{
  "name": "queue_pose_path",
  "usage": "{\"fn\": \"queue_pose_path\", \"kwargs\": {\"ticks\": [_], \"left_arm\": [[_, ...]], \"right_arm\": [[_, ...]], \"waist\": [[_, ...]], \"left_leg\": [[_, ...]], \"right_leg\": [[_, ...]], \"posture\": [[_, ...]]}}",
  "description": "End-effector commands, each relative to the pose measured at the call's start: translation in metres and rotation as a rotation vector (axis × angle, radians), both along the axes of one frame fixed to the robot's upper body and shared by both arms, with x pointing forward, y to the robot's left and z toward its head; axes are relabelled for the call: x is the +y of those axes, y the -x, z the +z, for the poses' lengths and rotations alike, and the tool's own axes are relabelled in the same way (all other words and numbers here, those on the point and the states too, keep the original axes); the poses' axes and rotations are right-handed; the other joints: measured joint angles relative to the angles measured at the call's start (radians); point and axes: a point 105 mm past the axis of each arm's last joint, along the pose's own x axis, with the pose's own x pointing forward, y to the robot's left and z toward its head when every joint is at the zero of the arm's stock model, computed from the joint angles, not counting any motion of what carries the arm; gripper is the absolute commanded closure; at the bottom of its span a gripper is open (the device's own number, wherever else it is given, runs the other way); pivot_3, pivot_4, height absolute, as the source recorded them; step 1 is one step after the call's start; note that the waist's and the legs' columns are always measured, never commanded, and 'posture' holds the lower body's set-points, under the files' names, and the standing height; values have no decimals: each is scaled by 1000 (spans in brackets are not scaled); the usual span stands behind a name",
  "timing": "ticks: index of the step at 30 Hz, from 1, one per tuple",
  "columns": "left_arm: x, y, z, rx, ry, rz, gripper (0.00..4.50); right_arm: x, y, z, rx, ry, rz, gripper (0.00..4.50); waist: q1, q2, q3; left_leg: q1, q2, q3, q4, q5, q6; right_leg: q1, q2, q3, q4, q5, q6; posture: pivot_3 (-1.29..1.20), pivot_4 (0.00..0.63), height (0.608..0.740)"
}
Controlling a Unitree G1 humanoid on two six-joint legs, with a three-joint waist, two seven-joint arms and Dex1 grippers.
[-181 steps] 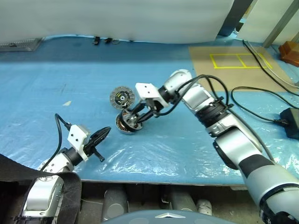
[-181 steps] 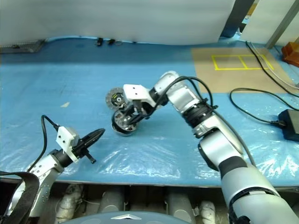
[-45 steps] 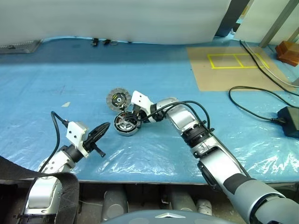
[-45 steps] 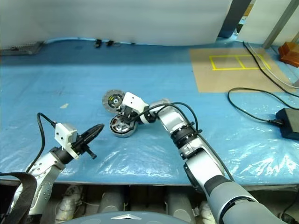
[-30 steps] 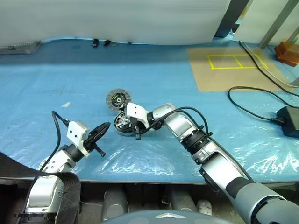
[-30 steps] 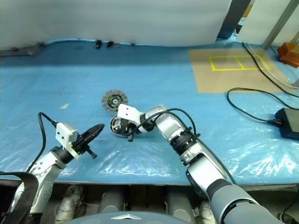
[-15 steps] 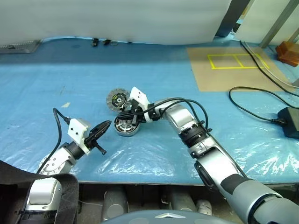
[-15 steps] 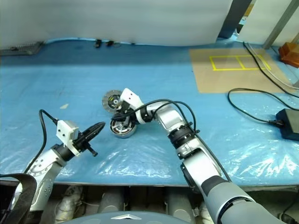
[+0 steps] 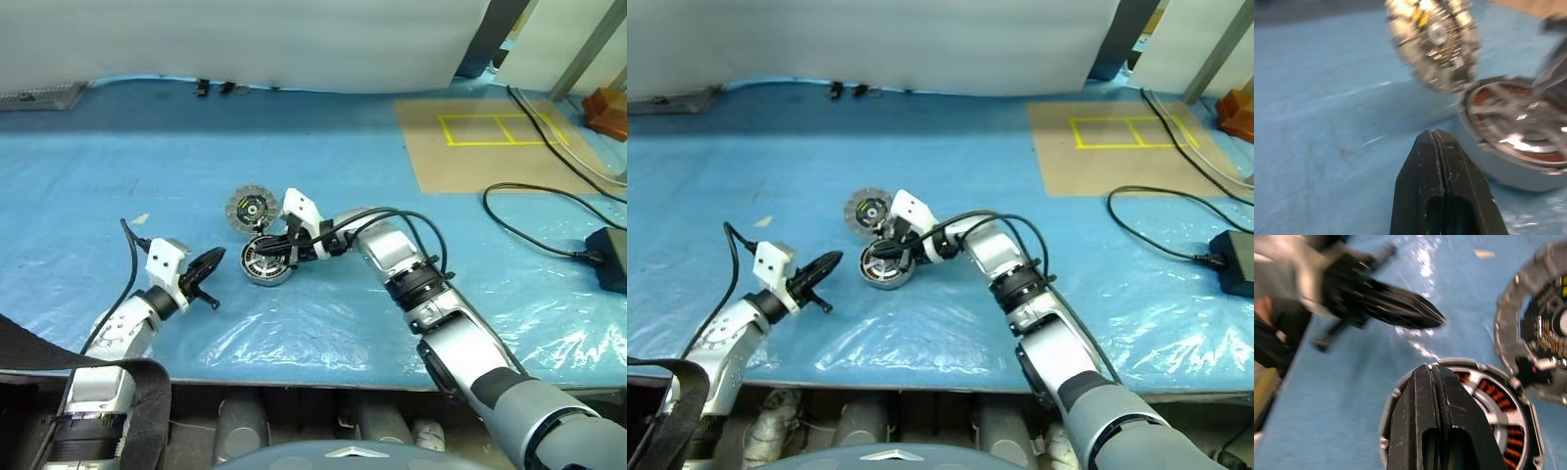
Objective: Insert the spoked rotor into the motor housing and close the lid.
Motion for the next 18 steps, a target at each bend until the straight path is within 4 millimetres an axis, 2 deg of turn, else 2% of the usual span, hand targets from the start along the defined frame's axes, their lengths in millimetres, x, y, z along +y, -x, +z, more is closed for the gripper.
{"fn": "queue_pose_path", "kwargs": {"ticks": [1, 3, 9, 18], "left_arm": [[16, -17, 6, -33, 20, 41, 4500], [16, -28, 7, -44, 38, 31, 4500], [0, -72, 37, -90, 184, -98, 4500], [-19, -97, 40, 44, 261, -295, 4500]], "right_arm": [[-5, 21, 32, 68, -97, 109, 4468], [-11, 29, 39, 97, -104, 135, 4468], [-31, 40, 44, 111, -75, 123, 4468], [-48, 45, 45, 125, -69, 52, 4468]], "waist": [[4, 0, 0], [5, 0, 0], [30, -1, 0], [34, -1, 0]], "left_leg": [[0, 0, 0, -1, 0, 0], [0, 0, 0, 0, 0, 0], [-1, -1, 0, 1, 2, -3], [-4, -2, 0, 0, 3, -4]], "right_leg": [[0, 0, 0, 0, 0, 0], [0, 1, 0, 0, 0, 0], [0, 0, 0, 0, 0, 0], [-2, 0, -2, -2, 0, 0]], "posture": [[0, 150, 740], [0, 150, 740], [0, 150, 740], [0, 150, 740]]}}
